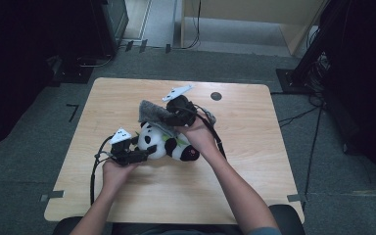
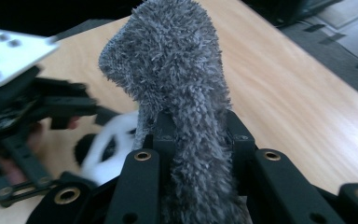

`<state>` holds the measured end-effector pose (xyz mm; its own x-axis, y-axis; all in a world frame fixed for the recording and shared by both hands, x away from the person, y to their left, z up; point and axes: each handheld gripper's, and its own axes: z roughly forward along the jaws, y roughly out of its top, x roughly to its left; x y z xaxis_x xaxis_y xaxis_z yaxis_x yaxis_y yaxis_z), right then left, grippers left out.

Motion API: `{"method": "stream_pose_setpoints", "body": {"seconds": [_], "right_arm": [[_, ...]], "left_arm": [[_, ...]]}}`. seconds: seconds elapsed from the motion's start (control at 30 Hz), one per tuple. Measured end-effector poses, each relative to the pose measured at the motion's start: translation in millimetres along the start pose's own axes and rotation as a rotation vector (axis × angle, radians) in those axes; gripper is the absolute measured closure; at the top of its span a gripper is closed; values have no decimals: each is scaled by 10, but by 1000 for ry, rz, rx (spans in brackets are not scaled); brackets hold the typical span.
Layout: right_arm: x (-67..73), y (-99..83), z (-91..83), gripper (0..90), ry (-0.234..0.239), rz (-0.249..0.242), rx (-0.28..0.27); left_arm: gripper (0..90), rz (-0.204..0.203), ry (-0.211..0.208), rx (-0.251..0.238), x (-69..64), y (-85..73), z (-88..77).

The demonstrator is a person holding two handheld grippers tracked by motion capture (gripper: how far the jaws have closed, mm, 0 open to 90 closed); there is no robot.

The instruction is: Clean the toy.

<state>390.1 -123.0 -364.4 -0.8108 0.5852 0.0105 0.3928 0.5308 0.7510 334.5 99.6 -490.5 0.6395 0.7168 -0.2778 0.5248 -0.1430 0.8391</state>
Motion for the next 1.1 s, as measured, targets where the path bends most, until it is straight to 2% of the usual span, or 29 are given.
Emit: {"method": "stream_pose_setpoints", "body": {"seconds": [0.13, 0.3, 0.4, 0.53, 0.7, 0.73, 0.77, 0.87, 0.97, 1.0, 1.03, 1.1], "right_arm": [[151, -31, 122, 718, 35, -25, 33], [270, -95, 263, 718, 79, -33, 64], [313, -133, 325, 715, 67, -68, 88], [289, -160, 331, 703, 40, -88, 83], [202, -169, 312, 686, 1, -80, 84], [117, -177, 302, 680, -9, -57, 83], [117, -177, 302, 680, -9, -57, 83], [-67, -189, 288, 726, -87, -43, 108], [-231, -210, 281, 730, -86, 17, 106], [-231, -210, 281, 730, -86, 17, 106], [-313, -201, 254, 727, -115, 21, 101], [-376, -193, 229, 727, -153, 19, 87]], "left_arm": [[194, 1, 5, -2, -6, 1, 2], [191, -7, 14, 2, -17, 11, 3], [201, -13, 19, 11, -22, 19, 2], [233, -15, 25, 10, -25, 19, 6], [245, -16, 29, 16, -24, 19, 8], [246, -14, 32, 16, -28, 20, 10], [246, -14, 35, 16, -30, 20, 12], [266, -4, 39, 23, -34, 21, 10], [267, -16, 37, 18, -29, 21, 14], [268, -16, 37, 18, -29, 21, 14], [268, -18, 36, 17, -29, 22, 15], [268, -17, 35, 18, -27, 22, 14]]}}
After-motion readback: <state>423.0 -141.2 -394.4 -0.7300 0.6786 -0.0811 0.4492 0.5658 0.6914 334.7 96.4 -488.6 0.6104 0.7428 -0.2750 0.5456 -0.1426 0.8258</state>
